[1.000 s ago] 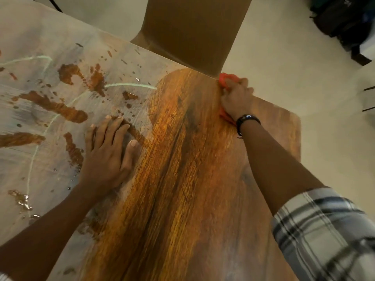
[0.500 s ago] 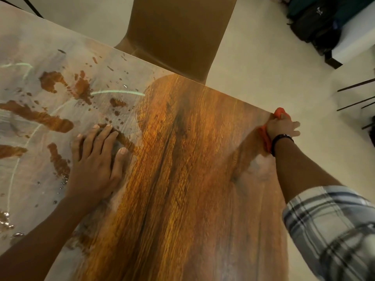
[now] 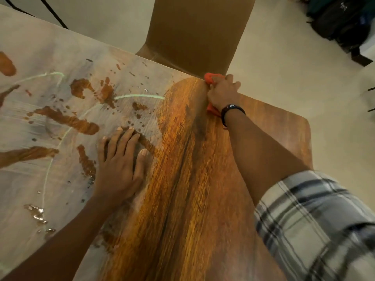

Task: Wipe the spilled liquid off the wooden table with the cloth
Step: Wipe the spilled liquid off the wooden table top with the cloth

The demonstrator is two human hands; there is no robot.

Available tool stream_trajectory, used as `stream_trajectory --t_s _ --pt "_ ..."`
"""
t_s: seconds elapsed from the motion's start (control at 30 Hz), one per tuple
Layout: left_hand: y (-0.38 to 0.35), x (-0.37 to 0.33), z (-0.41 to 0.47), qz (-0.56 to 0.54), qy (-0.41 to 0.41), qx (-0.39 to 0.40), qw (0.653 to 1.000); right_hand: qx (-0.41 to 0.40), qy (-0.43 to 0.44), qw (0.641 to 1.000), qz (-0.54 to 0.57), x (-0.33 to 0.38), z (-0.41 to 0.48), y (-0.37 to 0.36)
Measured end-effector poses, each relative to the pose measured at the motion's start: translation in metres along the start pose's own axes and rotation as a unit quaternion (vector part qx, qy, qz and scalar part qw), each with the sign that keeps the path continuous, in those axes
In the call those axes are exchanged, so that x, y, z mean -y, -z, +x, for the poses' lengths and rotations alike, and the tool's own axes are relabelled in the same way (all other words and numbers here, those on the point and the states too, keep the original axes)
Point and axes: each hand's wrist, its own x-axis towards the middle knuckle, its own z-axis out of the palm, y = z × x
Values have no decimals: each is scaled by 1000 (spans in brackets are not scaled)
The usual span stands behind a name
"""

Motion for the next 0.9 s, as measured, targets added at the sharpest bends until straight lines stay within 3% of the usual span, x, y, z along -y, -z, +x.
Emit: stream_trajectory --t_s 0.2,0.3,0.4,0.47,0.57,0.7,0.8,0.9 --pt "5 -1 -1 -37 14 -19 999 51 235 971 14 75 -119 -25" --pt "8 -2 -3 -57 13 -33 998 82 357 931 12 75 -213 -34" --pt "10 -2 -4 -64 8 -31 997 112 419 901 -12 59 -227 -31" --pt "9 -3 -4 -63 10 -23 998 91 390 916 -13 54 -186 -27" --pt "7 -2 -2 -67 12 -15 998 61 259 964 9 57 -99 -23" --pt "3 1 -1 -47 5 -14 999 7 135 991 -16 77 -30 -35" --pt "6 0 -1 -72 11 -13 997 3 129 991 -25 92 -44 -40" --pt "18 -2 -7 -178 27 -22 983 44 192 980 -12 99 -105 -38"
